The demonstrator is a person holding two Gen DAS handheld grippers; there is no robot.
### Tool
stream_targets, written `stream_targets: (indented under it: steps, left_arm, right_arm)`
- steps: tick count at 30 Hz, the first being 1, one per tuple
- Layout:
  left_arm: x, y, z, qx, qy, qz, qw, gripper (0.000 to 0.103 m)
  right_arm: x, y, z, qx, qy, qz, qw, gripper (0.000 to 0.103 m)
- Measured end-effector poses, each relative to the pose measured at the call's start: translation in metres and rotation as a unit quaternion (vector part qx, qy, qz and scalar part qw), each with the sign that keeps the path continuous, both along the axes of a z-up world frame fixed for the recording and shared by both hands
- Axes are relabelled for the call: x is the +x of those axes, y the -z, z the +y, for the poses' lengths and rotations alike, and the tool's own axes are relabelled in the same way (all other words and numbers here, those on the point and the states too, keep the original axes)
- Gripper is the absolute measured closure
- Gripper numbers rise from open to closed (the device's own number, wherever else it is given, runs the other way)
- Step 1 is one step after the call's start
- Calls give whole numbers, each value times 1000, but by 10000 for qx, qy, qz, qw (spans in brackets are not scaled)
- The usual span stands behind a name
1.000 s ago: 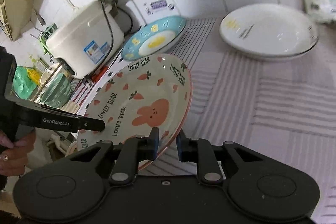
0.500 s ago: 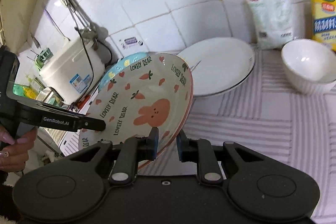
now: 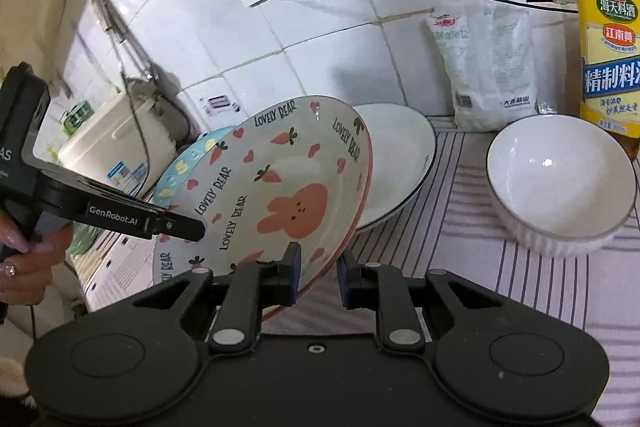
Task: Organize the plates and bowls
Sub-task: 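Carry the bunny plate onto the white sun plate and open the right gripper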
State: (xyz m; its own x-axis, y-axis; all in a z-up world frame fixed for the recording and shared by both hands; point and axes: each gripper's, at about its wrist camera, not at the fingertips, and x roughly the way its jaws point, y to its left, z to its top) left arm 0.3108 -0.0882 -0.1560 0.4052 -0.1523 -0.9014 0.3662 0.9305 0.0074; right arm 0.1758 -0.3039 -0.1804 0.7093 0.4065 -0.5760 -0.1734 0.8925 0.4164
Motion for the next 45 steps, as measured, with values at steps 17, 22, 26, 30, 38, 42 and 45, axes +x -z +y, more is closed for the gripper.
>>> stream_targets:
  steps: [17, 22, 26, 30, 38, 42, 45]
  left_arm:
    - [60, 21, -23, 93, 47, 125, 9999, 71]
    - [66, 26, -22, 89, 16, 215, 9997, 71]
    - [70, 27, -25, 228, -6, 236, 9995, 71]
    - [74, 32, -28, 332, -52, 246, 9991, 71]
    - [79, 40, -36, 637, 52, 212, 9977, 71]
    - [80, 39, -40, 728, 148, 213, 9970, 71]
    - [79, 38, -44, 867, 227, 196, 9958, 71]
  right_arm:
    - [65, 14, -20, 233, 591, 428, 9971, 79]
    - [73, 12, -16, -38, 692, 545, 9961, 79]
    - [78, 8, -13, -191, 799, 538, 9952, 80]
    - [87, 7, -10, -315, 782, 650, 9943, 79]
    - [100, 2, 5, -778, 626, 886, 9910, 79]
    - [106, -3, 10, -869, 627, 1029, 9889, 79]
    - [111, -7, 16, -1218, 541, 1044, 9856, 78]
